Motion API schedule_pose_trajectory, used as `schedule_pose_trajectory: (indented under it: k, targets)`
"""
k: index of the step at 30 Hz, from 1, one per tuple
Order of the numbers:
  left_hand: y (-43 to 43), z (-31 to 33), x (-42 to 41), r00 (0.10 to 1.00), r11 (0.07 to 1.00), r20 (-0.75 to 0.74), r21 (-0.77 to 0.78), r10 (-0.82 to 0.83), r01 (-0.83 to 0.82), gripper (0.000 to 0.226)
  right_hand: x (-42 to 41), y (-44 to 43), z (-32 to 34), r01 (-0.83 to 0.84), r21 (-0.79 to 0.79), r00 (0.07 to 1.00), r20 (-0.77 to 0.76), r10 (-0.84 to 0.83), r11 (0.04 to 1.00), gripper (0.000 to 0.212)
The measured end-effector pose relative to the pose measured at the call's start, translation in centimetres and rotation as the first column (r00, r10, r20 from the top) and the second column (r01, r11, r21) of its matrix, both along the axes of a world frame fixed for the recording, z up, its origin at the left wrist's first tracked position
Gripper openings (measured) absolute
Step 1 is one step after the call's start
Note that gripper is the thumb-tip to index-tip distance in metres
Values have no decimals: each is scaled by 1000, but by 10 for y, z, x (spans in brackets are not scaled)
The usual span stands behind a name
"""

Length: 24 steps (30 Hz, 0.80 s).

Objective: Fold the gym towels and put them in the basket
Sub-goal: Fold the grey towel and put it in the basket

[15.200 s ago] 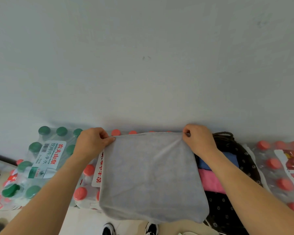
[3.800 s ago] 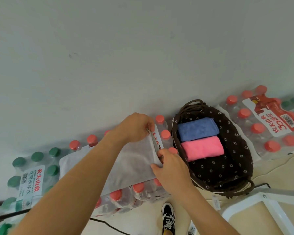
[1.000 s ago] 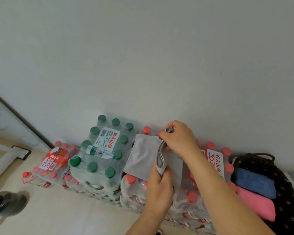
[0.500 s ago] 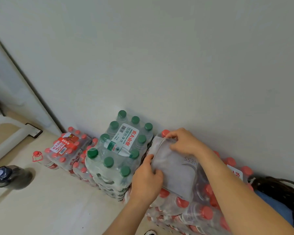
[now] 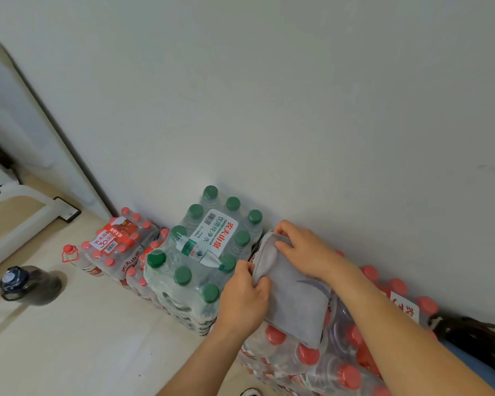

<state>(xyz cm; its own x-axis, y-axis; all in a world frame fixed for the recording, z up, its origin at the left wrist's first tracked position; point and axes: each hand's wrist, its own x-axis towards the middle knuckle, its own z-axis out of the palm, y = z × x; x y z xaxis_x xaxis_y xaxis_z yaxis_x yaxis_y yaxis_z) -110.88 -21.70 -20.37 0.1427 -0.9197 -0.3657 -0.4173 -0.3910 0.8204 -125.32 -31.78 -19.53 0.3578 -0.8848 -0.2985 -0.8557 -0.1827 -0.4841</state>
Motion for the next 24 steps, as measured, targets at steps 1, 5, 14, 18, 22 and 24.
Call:
schedule_pose_trajectory:
  k: [1, 5, 14, 18, 22, 24]
  targets:
    - [-2, 1, 1, 1000, 1000, -10, 19, 10, -10, 10, 2, 4, -5, 0, -55, 1000, -16, -1, 998, 12]
    - [-8, 0, 8, 985, 994, 136, 57, -104, 97, 16, 7, 20, -28, -24, -331, 999, -51, 7, 943, 33]
    - [6, -13, 12, 711, 942, 642, 55, -287, 330, 43, 8, 22, -40, 60, -440, 997, -20, -77, 896, 43]
    - [4, -15, 13, 710, 932, 620, 101, -333, 349, 45, 6, 21, -39, 44, -409, 991, -98, -92, 911, 48]
    - [-12, -9, 19, 841, 938, 417, 190, -346, 291, 44, -2, 11, -29, 51, -219, 996, -61, -66, 974, 46]
    - [-18, -3, 23, 877, 930, 321, 218, -356, 297, 41, -11, 3, -17, 58, 42, 994, 89, -62, 997, 41]
